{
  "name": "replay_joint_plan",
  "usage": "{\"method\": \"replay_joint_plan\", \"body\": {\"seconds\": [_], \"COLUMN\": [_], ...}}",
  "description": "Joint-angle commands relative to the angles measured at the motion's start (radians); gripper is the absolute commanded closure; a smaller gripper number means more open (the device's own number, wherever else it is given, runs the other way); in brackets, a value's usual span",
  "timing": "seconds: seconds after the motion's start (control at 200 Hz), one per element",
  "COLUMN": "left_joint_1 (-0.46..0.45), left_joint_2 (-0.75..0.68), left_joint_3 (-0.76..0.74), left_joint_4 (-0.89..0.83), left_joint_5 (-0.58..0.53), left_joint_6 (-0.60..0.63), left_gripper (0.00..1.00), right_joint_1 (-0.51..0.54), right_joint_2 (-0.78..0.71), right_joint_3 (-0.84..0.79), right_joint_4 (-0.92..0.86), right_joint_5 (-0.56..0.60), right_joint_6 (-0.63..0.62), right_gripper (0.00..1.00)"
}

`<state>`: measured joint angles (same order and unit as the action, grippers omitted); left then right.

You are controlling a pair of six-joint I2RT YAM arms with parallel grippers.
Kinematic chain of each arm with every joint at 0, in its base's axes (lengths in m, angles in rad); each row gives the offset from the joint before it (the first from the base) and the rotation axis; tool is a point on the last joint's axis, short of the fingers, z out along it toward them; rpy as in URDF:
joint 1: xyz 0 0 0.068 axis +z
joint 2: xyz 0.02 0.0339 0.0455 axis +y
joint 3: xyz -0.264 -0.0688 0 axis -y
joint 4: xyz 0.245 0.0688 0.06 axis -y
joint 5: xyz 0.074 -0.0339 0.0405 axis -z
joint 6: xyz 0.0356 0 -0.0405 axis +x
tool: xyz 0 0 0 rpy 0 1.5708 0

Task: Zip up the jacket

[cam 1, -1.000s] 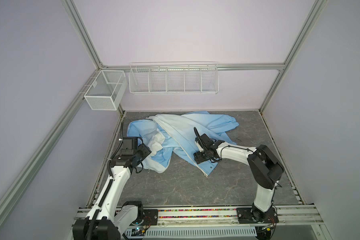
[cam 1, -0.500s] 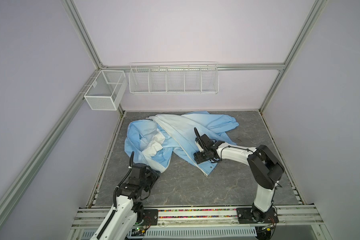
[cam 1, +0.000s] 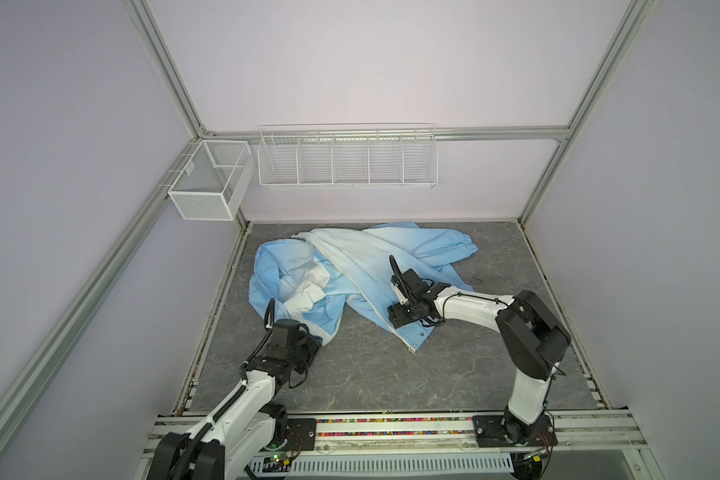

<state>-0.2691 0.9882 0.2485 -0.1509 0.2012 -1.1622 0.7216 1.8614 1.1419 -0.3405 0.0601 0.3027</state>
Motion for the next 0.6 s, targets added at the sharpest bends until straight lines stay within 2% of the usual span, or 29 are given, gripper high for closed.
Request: {"method": "replay_joint_plan", "body": {"seconds": [0.0,0.02,0.12,0.26,0.36,0.595], "left_joint_1": [-0.001,-0.001,-0.001,0.002,0.006,0.071], "left_joint_2": [0.089,0.096,0.078,-0.006,-0.057,-0.055], "left_joint_3": [0.07,0.091,0.21,0.405,0.514,0.774], "left_joint_4": [0.032,0.015,-0.119,-0.342,-0.44,-0.621], "left_joint_5": [-0.021,-0.023,-0.053,-0.151,-0.212,-0.215], "left_joint_6": [0.069,0.096,0.172,0.281,0.336,0.452], "left_gripper": [0.94,1.0,1.0,1.0,1.0,1.0], "right_joint_1": [-0.012,-0.013,-0.026,-0.055,-0.083,-0.146], "right_joint_2": [-0.004,-0.004,-0.011,-0.032,-0.054,-0.089], "right_joint_3": [-0.042,-0.042,-0.054,-0.084,-0.105,-0.129], "right_joint_4": [-0.045,-0.043,-0.046,-0.042,-0.035,-0.037], "right_joint_5": [0.014,0.015,0.018,0.019,0.007,-0.02], "right_joint_6": [0.015,0.015,0.015,0.021,0.026,0.024], "right_gripper": [0.23,0.23,0.23,0.23,0.21,0.2]}}
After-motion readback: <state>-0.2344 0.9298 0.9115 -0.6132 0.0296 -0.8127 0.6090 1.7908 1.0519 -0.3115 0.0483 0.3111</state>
